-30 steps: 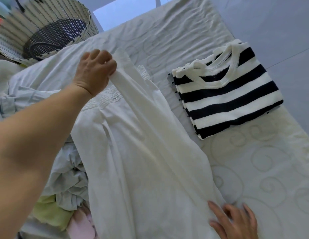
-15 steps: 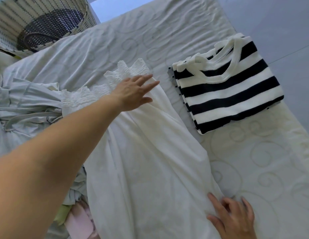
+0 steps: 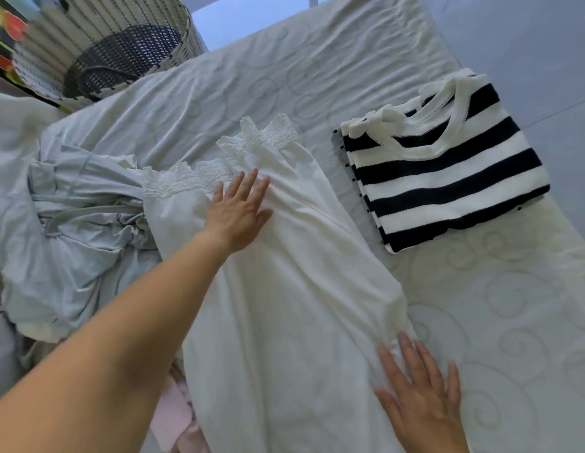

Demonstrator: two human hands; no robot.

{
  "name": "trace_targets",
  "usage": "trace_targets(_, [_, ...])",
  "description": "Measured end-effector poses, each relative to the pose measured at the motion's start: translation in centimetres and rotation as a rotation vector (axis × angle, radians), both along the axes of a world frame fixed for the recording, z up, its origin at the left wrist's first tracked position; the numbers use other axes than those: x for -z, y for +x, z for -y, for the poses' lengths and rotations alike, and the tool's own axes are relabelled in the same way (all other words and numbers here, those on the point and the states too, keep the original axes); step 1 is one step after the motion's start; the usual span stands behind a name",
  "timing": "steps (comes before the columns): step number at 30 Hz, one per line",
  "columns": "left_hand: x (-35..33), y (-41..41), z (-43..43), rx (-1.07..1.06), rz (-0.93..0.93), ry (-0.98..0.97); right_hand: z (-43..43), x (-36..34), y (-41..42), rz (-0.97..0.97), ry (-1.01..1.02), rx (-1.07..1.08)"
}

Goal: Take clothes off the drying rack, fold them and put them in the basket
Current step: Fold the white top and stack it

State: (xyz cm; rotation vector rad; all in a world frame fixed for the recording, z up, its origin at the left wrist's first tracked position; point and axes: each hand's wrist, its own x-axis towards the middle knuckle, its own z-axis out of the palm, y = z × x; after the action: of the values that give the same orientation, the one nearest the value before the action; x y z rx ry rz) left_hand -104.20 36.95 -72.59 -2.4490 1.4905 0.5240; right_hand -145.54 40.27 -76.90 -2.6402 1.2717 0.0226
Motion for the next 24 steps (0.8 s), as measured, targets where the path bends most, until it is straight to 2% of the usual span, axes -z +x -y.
trace_targets(3, [-1.6,3.4,-4.1,-0.114,0.038,0.027,-0.8,-0.7,0.6,0.032,-0.087,-0.012])
trace_targets(6, [-3.1,7.0,-7.3,-0.177,0.128,0.015,-3.0,-0.8,1.9,0.073,-0.155,-0.120])
trace_targets(9, [-4.3,9.3,-8.6,-0.247,0.144,0.016,-6.7,-1.1,3.9,0.148,-0.110,-0.203])
trace_targets(12, [-5.3,10.1,-8.5,-0.324,0.166,-0.101,-11.4,-1.9,6.1,0.240,-0.059,-0.265])
trace_targets(14, [-5.6,10.3,-8.2,-0.430,0.182,-0.098,-14.9,-2.1,7.4,0.273,-0.071,-0.310])
trace_targets(17, [-5.7,10.5,-7.8,-0.460,0.191,-0.085,-19.2,-1.3,8.7,0.264,-0.109,-0.289])
trace_targets(20, [-6.4,10.6,-7.7,-0.518,0.047,-0.282,-21.2,-0.5,9.6,0.247,-0.198,-0.295])
trace_targets(22, [-7.1,10.8,-8.0,-0.597,-0.053,-0.461,-21.7,-0.2,9.8,0.212,-0.135,-0.282])
trace_targets(24, [-8.1,11.3,-9.1,-0.668,-0.072,-0.623,-22.2,0.1,9.7,0.183,-0.055,-0.248])
